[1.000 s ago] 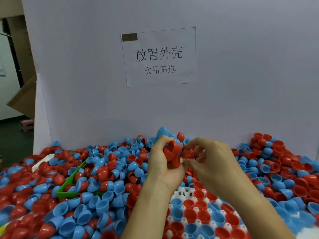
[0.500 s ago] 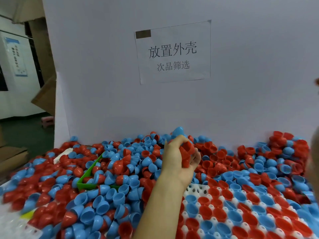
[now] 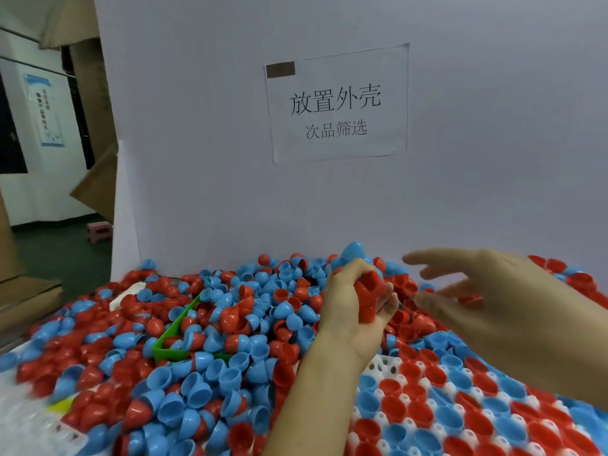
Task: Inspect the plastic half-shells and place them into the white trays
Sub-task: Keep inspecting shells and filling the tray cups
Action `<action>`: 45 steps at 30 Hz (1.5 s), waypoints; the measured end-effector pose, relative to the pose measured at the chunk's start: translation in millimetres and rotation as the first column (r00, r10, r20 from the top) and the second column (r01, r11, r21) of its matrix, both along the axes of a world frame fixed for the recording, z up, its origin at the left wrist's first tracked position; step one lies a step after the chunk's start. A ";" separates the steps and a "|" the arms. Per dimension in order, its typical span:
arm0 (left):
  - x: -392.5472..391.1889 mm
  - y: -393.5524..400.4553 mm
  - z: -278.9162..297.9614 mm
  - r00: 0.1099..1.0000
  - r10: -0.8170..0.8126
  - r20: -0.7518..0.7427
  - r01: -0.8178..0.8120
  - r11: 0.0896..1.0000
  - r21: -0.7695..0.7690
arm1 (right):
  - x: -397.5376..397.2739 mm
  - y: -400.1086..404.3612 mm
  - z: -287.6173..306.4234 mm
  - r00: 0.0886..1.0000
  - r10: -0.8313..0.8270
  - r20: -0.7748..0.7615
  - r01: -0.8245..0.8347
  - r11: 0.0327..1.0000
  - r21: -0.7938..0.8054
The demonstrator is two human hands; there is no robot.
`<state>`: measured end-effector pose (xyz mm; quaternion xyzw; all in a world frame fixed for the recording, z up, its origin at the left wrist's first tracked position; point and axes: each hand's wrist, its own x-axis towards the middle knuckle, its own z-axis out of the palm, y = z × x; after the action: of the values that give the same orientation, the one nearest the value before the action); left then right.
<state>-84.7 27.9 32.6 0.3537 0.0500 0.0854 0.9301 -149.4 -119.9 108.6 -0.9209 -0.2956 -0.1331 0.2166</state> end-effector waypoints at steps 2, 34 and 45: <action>-5.1 1.2 4.2 0.997 -0.068 0.042 0.071 0.994 -0.077 | 13.3 -2.2 -0.5 1.000 0.006 -0.026 -0.006 1.000 -0.002; -36.1 -3.1 2.8 0.966 -0.230 0.121 0.114 0.796 0.595 | 46.6 2.0 -29.9 0.993 0.038 -0.108 0.021 0.869 0.494; -37.0 6.6 7.6 0.975 -0.197 0.105 0.179 0.971 0.161 | 49.3 -1.3 -31.1 0.874 0.285 -0.394 0.099 0.689 0.718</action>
<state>-121.7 34.4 40.2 0.4204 -0.0462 0.0215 0.9059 -100.1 -121.2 77.5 -0.7481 -0.2052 0.0044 0.6311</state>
